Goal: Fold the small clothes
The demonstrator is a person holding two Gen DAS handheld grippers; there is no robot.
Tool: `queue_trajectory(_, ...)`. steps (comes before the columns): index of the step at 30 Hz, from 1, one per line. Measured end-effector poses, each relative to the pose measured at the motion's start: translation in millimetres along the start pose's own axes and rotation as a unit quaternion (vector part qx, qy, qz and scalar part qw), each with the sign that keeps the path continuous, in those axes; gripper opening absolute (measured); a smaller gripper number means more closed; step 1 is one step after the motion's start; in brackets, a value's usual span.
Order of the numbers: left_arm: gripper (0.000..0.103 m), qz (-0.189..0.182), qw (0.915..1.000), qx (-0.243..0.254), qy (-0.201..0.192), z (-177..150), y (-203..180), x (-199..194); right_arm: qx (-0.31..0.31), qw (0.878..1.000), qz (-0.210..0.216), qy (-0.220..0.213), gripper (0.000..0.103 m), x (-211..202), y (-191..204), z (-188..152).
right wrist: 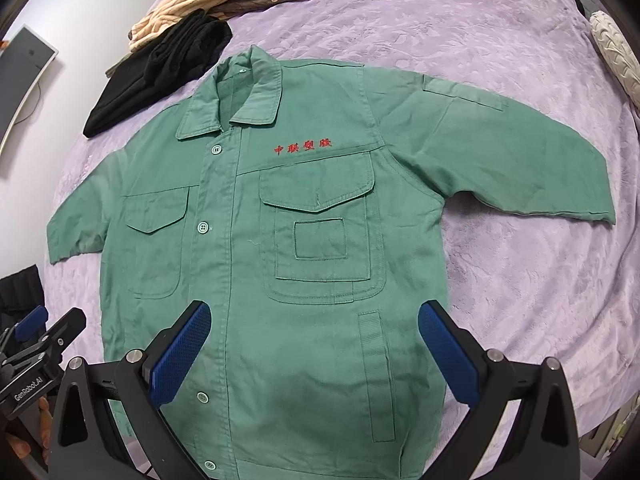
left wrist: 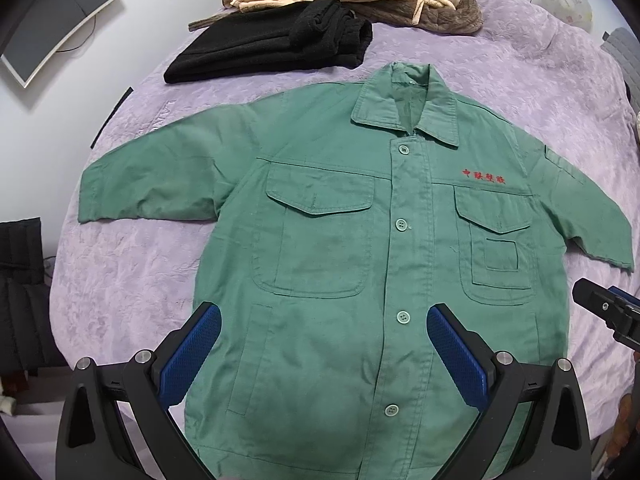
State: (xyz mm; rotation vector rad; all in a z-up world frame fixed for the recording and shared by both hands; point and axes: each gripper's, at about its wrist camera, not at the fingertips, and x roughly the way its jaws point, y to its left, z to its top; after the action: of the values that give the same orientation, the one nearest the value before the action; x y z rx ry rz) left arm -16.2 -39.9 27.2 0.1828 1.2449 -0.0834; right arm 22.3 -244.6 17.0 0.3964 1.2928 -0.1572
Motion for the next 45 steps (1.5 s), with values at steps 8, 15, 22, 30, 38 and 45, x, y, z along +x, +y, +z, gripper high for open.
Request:
queue_trajectory(8, 0.103, -0.003, 0.9999, -0.009, 0.005, 6.2, 20.9, 15.1, 0.009, 1.0, -0.017, 0.004, 0.103, 11.8, 14.0, -0.8)
queue_trajectory(15, 0.103, -0.016, 0.9995, 0.021, 0.015, 15.4, 36.4, 36.8, 0.037, 0.999, -0.038, -0.008, 0.103, 14.2, 30.0, -4.5)
queue_trajectory(22, 0.103, -0.028, 0.999, 0.03, 0.016, 24.2, 54.9, 45.3, 0.044, 0.998, -0.046, -0.009, 0.103, 16.3, 49.9, -7.7)
queue_trajectory(30, 0.103, -0.036, 0.9989, 0.026, 0.014, 29.2, 71.6, 49.9, 0.039, 0.998, -0.052, -0.008, 0.103, 16.6, 66.5, -8.7)
queue_trajectory(38, 0.103, -0.04, 0.9989, 0.02, 0.018, 28.1, 82.0, 54.1, 0.037, 0.998, -0.057, -0.008, 0.103, 17.0, 74.9, -7.1)
queue_trajectory(45, 0.103, -0.041, 0.9988, 0.017, 0.018, 27.5, 87.4, 57.0, 0.033, 0.998, -0.059, -0.008, 0.103, 18.0, 80.8, -6.6)
